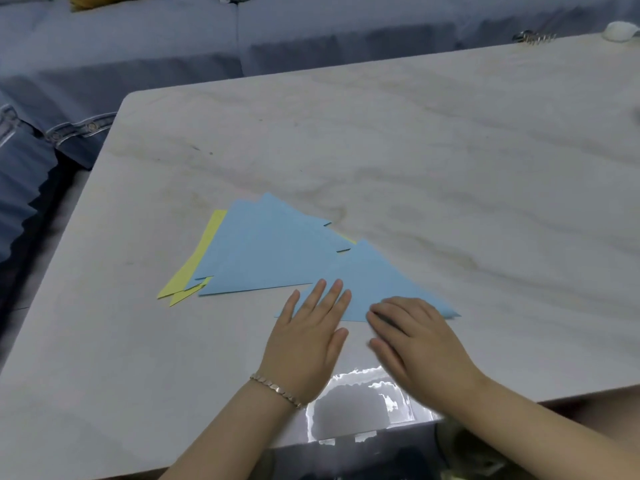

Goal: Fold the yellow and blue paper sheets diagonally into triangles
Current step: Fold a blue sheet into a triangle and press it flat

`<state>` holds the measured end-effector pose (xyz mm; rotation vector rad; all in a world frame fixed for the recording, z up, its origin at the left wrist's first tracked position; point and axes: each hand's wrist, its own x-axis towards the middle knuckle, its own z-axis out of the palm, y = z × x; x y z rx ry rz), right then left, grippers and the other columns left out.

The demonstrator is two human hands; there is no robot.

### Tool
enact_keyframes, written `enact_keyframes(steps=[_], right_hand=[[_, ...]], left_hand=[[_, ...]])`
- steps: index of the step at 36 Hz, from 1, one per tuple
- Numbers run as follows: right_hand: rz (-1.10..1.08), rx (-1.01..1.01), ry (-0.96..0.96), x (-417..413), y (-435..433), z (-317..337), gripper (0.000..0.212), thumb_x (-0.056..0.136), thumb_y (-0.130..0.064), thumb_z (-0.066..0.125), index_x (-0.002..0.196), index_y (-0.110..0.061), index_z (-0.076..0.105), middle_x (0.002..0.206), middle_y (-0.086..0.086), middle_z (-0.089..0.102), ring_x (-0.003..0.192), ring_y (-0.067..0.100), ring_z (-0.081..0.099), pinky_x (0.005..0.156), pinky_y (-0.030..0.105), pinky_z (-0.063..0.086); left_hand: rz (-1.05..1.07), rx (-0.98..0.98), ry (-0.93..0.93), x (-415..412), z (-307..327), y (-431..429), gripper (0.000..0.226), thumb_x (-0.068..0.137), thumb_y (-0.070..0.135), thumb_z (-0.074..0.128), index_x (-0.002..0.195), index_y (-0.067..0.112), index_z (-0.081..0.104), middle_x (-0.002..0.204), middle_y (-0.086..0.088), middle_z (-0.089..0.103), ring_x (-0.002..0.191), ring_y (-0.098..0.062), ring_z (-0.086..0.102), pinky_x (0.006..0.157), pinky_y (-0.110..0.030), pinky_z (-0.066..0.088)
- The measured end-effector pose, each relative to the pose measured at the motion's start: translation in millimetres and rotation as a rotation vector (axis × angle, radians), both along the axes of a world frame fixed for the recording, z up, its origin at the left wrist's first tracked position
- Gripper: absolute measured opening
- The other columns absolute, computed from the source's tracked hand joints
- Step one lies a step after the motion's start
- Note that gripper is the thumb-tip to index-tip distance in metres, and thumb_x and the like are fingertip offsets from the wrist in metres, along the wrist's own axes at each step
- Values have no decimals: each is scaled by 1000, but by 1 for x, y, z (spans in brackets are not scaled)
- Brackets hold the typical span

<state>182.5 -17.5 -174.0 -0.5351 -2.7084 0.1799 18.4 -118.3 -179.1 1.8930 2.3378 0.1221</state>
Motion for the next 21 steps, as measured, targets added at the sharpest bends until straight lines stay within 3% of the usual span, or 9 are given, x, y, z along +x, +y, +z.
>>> enact_keyframes(steps=[5, 10, 13, 14, 17, 21], right_hand=[[-41, 25, 29, 30, 12, 1, 27, 87, -26, 49, 95, -9, 68, 103, 5, 68, 103, 20, 52, 89, 31, 38], [-159, 20, 82, 62, 23, 0, 30, 87, -24, 47, 91, -6, 71, 102, 7, 70, 105, 18, 53, 85, 33, 40], [-205, 26, 78, 81, 28, 0, 32, 87, -25, 46, 89, -6, 72, 103, 8, 70, 106, 18, 54, 84, 33, 40], [-218, 23, 77, 85, 30, 0, 32, 87, -26, 47, 89, -6, 72, 103, 8, 70, 106, 18, 54, 84, 33, 40], [-241, -7, 90, 86, 34, 1, 33, 85, -27, 48, 86, -6, 73, 99, 8, 71, 97, 25, 63, 81, 34, 44], [-328, -80, 102, 74, 38, 5, 37, 83, -28, 46, 71, -6, 73, 82, 7, 72, 76, 28, 66, 72, 32, 45]], left_hand=[[20, -14, -22, 1, 5, 0, 52, 96, 38, 5, 135, 24, 35, 142, 8, 43, 133, -12, 35, 104, -34, 20], [14, -11, -51, 2, 7, 0, 47, 90, 36, 28, 135, 25, 37, 142, 8, 42, 132, -15, 39, 104, -35, 18], [44, 17, -177, 4, 11, 0, 57, 85, 47, 17, 138, 33, 31, 149, 13, 19, 139, -8, 12, 111, -30, 4], [90, 52, -246, 4, 11, 1, 60, 83, 50, 16, 138, 32, 34, 149, 13, 16, 139, -6, 8, 113, -30, 4], [346, 215, -398, 4, 18, 7, 54, 80, 47, 45, 124, 17, 54, 140, -3, 43, 132, -23, 36, 108, -33, 24], [599, 87, -407, -3, 37, 22, 60, 74, 39, 69, 125, 18, 45, 123, -7, 44, 118, -27, 37, 97, -30, 28]])
